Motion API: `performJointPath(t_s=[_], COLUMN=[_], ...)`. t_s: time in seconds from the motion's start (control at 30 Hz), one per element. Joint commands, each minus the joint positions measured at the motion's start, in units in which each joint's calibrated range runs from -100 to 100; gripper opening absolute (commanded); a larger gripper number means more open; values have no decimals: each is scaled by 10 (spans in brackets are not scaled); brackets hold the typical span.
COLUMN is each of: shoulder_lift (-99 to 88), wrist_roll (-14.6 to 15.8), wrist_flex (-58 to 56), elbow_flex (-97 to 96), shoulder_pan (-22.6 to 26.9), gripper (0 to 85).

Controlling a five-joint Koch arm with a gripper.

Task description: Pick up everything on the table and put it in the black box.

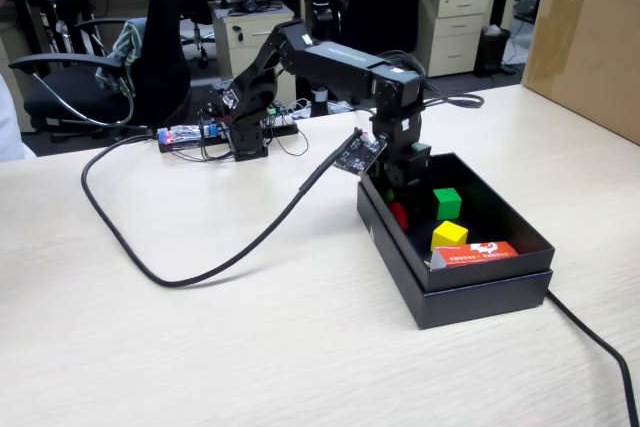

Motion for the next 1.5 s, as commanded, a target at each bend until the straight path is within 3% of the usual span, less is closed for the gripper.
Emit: performJointPath(t_s=[0.0, 0.17, 0.27, 0.47, 0.77, 1.1, 1.47], shoulder_lift=[-13, -38, -129, -460, -764, -1065, -1217], wrist_roll=[-1, 0, 1, -2, 5, 5, 4], wrist_flex=[-2, -2, -1, -1, 66, 285, 488], elbow_flex=[38, 28, 4, -47, -224, -635, -985], shoulder_pan=[4, 7, 7, 0, -52, -128, -132], gripper=[242, 427, 475, 479, 480, 485, 497])
